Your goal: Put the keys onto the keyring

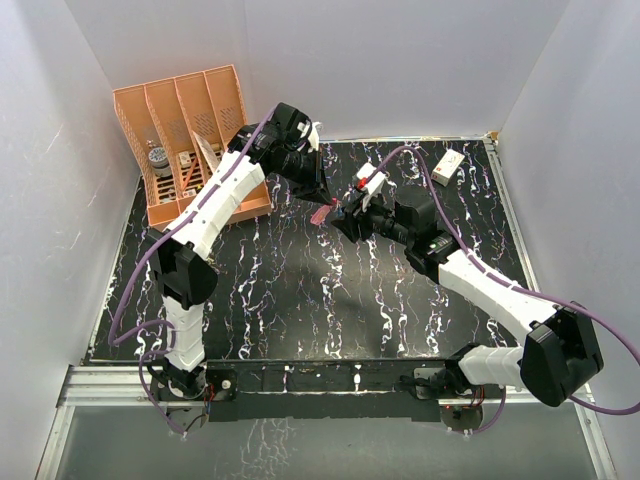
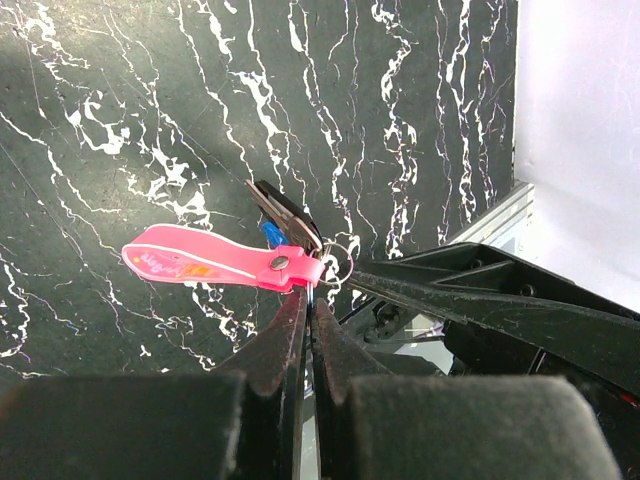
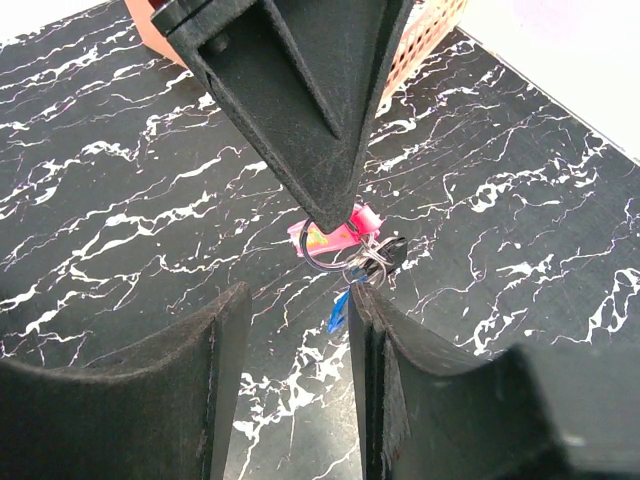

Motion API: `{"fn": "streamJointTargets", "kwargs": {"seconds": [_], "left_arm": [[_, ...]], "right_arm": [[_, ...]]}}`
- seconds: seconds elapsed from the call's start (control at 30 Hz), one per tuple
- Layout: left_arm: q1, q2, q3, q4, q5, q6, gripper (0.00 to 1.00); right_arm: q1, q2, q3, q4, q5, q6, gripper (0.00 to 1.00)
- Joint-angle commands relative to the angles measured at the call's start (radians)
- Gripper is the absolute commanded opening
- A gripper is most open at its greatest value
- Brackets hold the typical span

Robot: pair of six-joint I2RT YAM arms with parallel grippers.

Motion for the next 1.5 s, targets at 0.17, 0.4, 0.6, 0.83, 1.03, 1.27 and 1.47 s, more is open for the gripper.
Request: {"fn": "streamJointTargets", "kwargs": {"seconds": [0.17, 0.4, 0.6, 0.83, 1.03, 1.27, 1.47], "left_arm": [[-0.015, -0.014, 0.001, -0.004, 0.036, -0.024, 0.0], [-0.019, -0.018, -0.005, 0.006, 0.038, -0.032, 0.0], [-0.019, -0.021, -0.001, 0.008, 0.036, -0.03, 0.0], [-0.02, -0.044, -0.036, 0.025, 0.058, 0.017, 0.0], [-0.02, -0.049, -0.048, 0.017, 0.066, 0.057, 0.0], [-0.02, -0.047, -0.047, 0.03, 0.108, 0.081, 0.0], [-0.019, -0.046, -0.042, 0.027, 0.131, 0.101, 0.0]], "right_arm": [[-0.001, -0.005, 0.067, 0.088, -0.011, -0.015, 0.41], [-0.001, 0.014, 0.075, 0.089, -0.007, -0.021, 0.41], [-0.001, -0.012, 0.06, 0.103, 0.051, -0.019, 0.4], [-0.043, -0.09, 0.052, 0.094, 0.211, 0.051, 0.4], [-0.087, -0.06, 0.101, -0.009, 0.086, 0.011, 0.41], [-0.105, -0.008, 0.141, -0.098, -0.104, -0.07, 0.45], [-0.116, -0.002, 0.134, -0.09, -0.128, -0.078, 0.45]]}}
